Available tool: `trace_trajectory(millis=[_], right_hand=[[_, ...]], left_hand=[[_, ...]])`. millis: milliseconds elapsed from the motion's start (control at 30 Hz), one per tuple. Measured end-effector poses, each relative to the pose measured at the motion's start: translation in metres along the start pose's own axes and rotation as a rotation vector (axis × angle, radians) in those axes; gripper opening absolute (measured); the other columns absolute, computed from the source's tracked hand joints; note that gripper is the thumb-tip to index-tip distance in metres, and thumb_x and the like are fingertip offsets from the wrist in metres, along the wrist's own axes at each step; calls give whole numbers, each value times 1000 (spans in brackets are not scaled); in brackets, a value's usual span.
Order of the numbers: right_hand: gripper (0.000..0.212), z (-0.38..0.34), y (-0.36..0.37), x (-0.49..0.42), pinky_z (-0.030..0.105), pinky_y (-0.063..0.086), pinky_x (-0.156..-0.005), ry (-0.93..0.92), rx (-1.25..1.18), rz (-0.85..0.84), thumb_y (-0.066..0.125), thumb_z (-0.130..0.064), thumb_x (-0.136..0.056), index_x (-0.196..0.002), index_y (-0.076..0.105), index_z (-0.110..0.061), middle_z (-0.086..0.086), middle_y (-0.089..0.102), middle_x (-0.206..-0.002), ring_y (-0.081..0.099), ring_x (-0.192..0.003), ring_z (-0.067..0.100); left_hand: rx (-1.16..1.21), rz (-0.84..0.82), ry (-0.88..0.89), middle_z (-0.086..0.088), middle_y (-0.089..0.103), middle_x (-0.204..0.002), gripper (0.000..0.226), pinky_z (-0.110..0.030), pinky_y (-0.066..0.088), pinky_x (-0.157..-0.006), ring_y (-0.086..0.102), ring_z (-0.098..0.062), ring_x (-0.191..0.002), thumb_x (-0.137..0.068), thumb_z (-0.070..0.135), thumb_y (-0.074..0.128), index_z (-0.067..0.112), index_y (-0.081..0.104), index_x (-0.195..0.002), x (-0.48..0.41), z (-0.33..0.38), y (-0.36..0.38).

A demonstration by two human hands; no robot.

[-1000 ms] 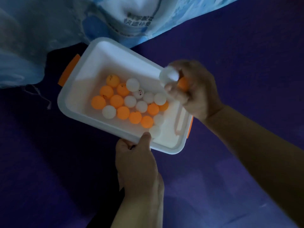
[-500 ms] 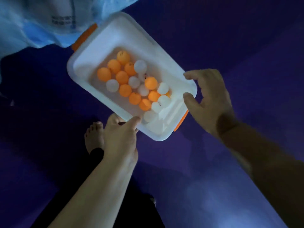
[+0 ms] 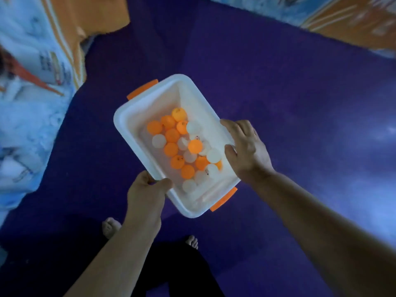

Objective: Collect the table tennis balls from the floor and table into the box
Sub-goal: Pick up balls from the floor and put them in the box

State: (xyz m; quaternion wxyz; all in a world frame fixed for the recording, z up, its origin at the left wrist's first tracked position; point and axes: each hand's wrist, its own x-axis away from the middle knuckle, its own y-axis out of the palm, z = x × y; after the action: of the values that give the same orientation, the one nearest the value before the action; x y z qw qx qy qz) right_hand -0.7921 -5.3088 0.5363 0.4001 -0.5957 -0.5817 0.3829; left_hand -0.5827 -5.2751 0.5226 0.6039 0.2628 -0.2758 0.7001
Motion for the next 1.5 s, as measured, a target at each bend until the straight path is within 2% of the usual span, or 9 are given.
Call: trace_trajectory(millis=[67,133,267,433,633,767,1100,1300,1500], right_hand=[[56,8,-48,30,28,46,-73,204,-40,-9,50,-11,-88,-140,34,-28,-1,51,-126,53,-107,20],[49,14,-89,63,29,44,-70,409,-89,-13,47,-16,-88,-133,37,-29,-3,57,-117,56,-98,20],[9,21,-145,132,30,37,-53,640,-144,55,52,-21,-83,-89,46,-25,-3,56,-82,51,-70,20],[26,12,-185,204,26,28,-45,867,-151,120,55,-20,-82,-69,33,-23,-5,45,-64,42,-55,15],[18,-16,-201,280,29,31,-49,1181,-342,314,55,-19,-79,-70,39,-17,-3,50,-68,39,-57,14],[11,-41,-193,327,30,40,-56,1332,-541,460,55,-18,-77,-80,49,-9,4,56,-77,46,-63,14],[10,-98,-192,492,26,38,-53,1592,-514,802,56,-17,-81,-77,48,-13,-1,49,-69,42,-59,10],[13,-98,-191,630,26,40,-52,1751,-514,965,59,-23,-82,-78,52,-12,-3,53,-68,46,-58,9],[14,-72,-202,763,24,38,-50,1854,-475,1008,59,-22,-81,-73,49,-15,-3,52,-66,45,-55,8]], left_hand=[[-98,-97,27,-7,64,-80,11,-34,51,-68,60,-22,-76,-80,1,62,11,60,-84,34,25,15],[-197,-176,50,-13,68,-90,13,-43,54,-75,65,-29,-86,-77,4,61,7,63,-90,64,43,29],[-390,-326,120,-15,68,-87,26,-43,51,-67,64,-34,-79,-67,18,61,5,63,-90,114,69,55],[-634,-540,221,-19,60,-80,35,-37,43,-62,53,-23,-69,-68,19,63,-5,57,-94,155,92,84],[-874,-797,394,-9,59,-72,15,-36,44,-59,53,-21,-65,-74,13,63,2,55,-78,191,105,116],[-1008,-927,520,-7,68,-82,9,-40,53,-66,64,-24,-76,-80,18,63,10,61,-85,220,97,133],[-1244,-1355,667,-1,69,-82,14,-36,59,-63,69,-16,-74,-80,21,69,17,60,-90,350,-1,166],[-1323,-1535,726,-2,68,-77,11,-27,48,-52,65,-16,-70,-76,16,68,12,60,-82,464,-106,194],[-1349,-1648,645,-8,68,-79,13,-36,54,-58,66,-22,-72,-75,15,70,9,61,-82,562,-209,219]])
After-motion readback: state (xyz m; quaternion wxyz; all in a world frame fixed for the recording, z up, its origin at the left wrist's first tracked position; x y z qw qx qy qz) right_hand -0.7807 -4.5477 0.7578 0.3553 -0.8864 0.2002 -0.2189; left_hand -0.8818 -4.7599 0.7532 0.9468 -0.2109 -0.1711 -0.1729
